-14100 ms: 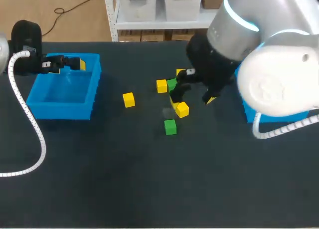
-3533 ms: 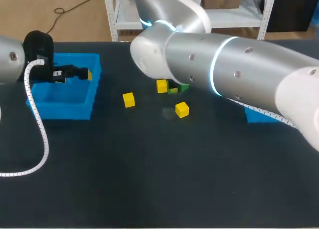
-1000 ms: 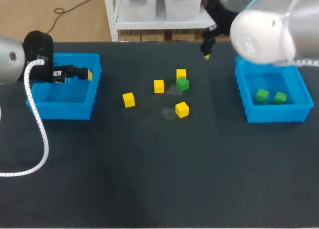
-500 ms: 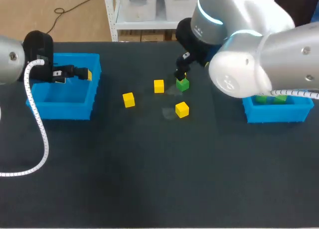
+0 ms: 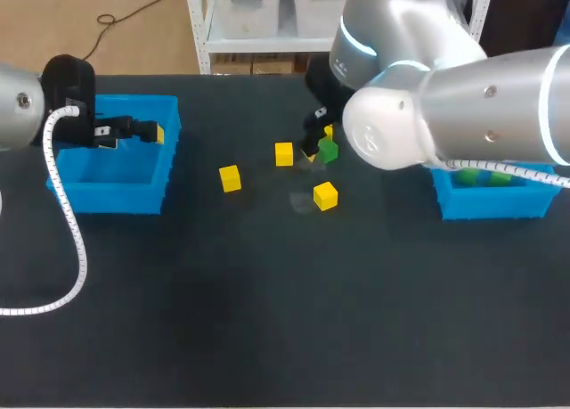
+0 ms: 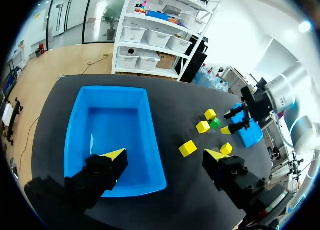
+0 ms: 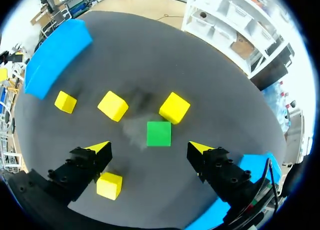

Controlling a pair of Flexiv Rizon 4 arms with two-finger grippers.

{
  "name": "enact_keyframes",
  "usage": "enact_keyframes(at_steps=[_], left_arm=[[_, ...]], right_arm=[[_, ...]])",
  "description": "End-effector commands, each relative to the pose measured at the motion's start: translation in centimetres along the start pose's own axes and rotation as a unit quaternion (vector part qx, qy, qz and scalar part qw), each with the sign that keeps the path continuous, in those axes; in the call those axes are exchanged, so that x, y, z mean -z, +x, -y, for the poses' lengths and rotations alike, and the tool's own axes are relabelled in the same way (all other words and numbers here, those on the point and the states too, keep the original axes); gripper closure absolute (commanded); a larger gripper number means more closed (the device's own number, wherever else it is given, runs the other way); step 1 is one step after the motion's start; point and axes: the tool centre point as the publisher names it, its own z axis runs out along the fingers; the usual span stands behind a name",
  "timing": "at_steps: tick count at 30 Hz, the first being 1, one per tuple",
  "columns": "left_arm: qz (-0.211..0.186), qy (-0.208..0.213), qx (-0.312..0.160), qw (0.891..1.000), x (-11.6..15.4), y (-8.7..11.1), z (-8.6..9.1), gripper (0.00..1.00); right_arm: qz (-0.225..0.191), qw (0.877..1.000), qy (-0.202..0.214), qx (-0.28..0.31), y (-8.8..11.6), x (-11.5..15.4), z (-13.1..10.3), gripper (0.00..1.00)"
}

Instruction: Put the green cubes in the right bin and the yellow cubes in the left bin.

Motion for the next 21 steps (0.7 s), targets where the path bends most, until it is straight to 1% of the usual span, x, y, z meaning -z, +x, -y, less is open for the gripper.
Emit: enact_keyframes(at_steps=[1, 11, 21], left_arm=[[-0.001, -0.004, 0.001, 1.0, 0.0, -0.1, 0.2, 0.0], [-0.001, -0.004, 0.001, 1.0, 0.0, -0.1, 0.2, 0.0], [-0.001, -0.004, 0.001, 1.0, 0.0, -0.1, 0.2, 0.0]], right_arm=[[-0.008, 1.0, -0.004, 0.002, -0.8, -1.0, 0.3, 0.0], [-0.011, 1.0, -0.005, -0.005, -1.0, -1.8, 0.9, 0.0], [-0.015, 1.0, -0.008, -0.01, -0.4, -2.6, 0.8, 0.0]])
